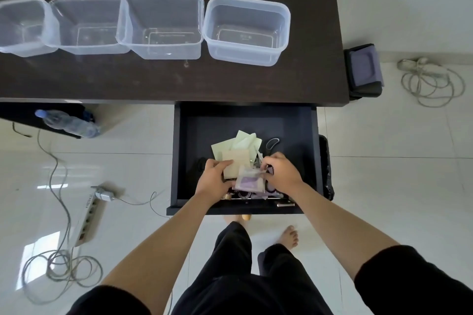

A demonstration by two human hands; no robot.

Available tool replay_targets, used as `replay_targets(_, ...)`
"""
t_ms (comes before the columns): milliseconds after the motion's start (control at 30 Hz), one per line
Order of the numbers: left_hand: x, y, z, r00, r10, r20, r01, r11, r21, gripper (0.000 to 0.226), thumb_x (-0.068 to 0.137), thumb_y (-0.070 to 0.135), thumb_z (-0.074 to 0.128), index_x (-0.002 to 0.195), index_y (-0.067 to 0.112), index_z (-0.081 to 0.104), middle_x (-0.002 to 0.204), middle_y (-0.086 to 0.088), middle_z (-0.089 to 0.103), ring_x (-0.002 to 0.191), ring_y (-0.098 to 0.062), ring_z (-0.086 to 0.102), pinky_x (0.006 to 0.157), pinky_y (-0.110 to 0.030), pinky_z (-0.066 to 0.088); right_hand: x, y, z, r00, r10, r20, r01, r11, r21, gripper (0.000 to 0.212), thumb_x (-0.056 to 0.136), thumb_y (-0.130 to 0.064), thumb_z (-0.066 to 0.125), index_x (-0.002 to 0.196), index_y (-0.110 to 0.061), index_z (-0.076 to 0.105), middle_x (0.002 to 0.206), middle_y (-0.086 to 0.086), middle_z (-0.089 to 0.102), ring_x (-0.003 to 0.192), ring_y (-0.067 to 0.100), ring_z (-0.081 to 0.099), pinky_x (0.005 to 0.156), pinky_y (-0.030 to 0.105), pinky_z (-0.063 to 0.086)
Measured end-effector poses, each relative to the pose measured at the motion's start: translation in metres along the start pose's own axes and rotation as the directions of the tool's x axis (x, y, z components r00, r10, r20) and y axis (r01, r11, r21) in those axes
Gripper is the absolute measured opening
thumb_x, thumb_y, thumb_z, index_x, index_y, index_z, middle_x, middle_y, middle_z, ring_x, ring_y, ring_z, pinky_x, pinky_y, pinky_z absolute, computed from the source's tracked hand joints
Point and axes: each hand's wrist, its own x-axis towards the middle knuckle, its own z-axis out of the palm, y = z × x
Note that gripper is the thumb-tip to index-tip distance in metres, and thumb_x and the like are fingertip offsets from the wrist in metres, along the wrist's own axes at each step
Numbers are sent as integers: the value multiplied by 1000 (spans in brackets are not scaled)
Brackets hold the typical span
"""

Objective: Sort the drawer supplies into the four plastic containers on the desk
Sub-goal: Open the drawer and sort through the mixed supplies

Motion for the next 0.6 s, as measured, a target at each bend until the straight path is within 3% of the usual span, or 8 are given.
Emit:
replay_targets(167, -3, 2, 4, 1000, -6, 5, 6, 999, 31, 66, 82, 15, 70, 139, 29, 41, 130, -3, 37, 103, -24, 55, 98, -36, 48, -4, 7, -25, 999, 38, -31, -34, 993, 113, 12, 83, -2, 57, 85, -14, 56, 80, 3, 62, 67, 18, 55, 66, 34, 48)
replay_targets(333, -6, 5, 6, 1000, -13, 16, 11, 993, 117, 66, 84, 13, 65, 142, 27, 36, 130, -6, 39, 101, -24, 55, 96, -35, 50, -13, 8, -46, 982, 73, -172, -32, 972, 232, 14, 85, -1, 54, 88, -14, 56, 80, 10, 65, 73, 28, 61, 67, 39, 52)
replay_targets(600, -26, 15, 12, 993, -116, 4, 113, 979, 171, 57, 88, 29, 59, 140, 22, 37, 141, -9, 33, 121, -27, 46, 101, -38, 46, -27, 8, -71, 956, 110, -273, 2, 926, 379, 24, 91, -1, 46, 98, -22, 54, 81, 3, 59, 73, 15, 56, 65, 26, 47)
